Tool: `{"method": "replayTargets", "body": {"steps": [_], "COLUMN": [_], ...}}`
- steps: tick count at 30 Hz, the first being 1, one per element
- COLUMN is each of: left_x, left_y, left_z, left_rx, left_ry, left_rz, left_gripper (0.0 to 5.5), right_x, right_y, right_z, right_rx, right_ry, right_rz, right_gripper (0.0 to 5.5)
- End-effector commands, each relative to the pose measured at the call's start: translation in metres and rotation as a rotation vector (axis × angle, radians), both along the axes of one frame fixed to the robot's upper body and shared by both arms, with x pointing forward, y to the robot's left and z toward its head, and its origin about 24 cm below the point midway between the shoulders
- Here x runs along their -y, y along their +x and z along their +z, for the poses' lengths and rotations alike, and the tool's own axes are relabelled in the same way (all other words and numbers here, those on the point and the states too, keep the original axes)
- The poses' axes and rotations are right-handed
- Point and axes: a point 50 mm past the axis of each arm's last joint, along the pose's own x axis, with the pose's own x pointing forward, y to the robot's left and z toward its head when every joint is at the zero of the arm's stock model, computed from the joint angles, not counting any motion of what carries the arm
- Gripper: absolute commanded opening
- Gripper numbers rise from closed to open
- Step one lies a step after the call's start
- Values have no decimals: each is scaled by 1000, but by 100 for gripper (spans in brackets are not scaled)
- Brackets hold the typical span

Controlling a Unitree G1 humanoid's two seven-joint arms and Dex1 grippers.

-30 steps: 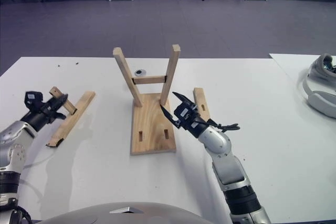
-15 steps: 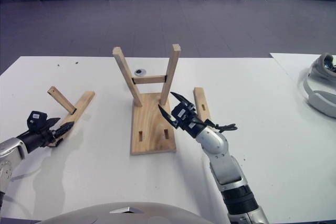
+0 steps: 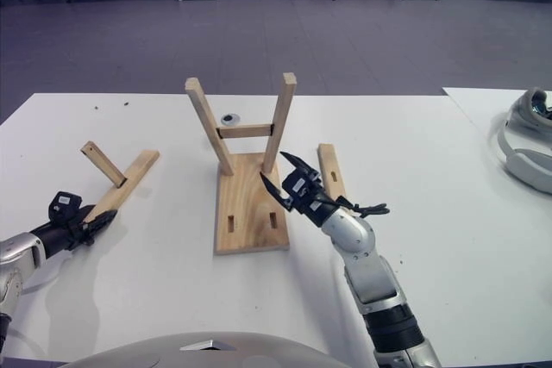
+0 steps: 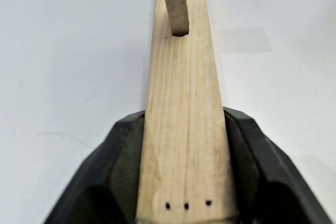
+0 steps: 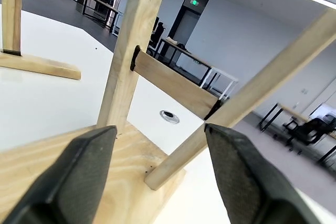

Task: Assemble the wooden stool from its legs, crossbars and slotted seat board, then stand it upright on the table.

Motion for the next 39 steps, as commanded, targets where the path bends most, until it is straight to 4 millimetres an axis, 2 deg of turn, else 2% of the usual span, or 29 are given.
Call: {"method": "replayTargets", "body": {"steps": [1,3,5,7,9,12,16,19,25,26,30,32,33,34,36,39], "left_x": [2,16,41,70,101,141,163,171,173,174,182,188,192,196,203,201], "left_y": [13,24,32,38,40,41,38,34,33,33,25,19,15,13,9,4], "left_z": [44,92,135,176,202,214,211,204,201,199,186,177,170,164,147,118], "left_rx": [340,551,687,820,886,913,887,854,851,844,776,734,708,686,632,557], "left_ry": [-139,-187,-180,-183,-177,-174,-157,-104,-35,-27,-25,-45,-59,-70,-70,-125], "left_rz": [33,-25,-123,-236,-362,-533,-651,-713,-742,-749,-809,-841,-849,-849,-823,-658], "left_gripper": [204,204,204,204,204,204,204,204,204,204,204,204,204,241,273,324], "right_x": [10,12,2,-16,-37,-52,-48,-43,-30,-28,-22,-16,-10,-4,9,44], "right_y": [19,29,37,44,48,47,55,55,51,50,37,30,25,20,6,-23], "right_z": [50,86,131,170,199,215,218,221,202,199,195,188,176,166,142,95], "right_rx": [-66,-83,-78,-76,-115,-212,-287,-306,-429,-450,-513,-525,-541,-555,-556,-531], "right_ry": [342,528,698,793,868,1009,1129,1178,1225,1237,1267,1262,1267,1271,1229,1162], "right_rz": [11,78,208,312,382,472,429,407,323,315,315,285,232,183,42,-274], "right_gripper": [311,311,311,311,311,311,311,311,201,194,105,103,103,102,100,100]}}
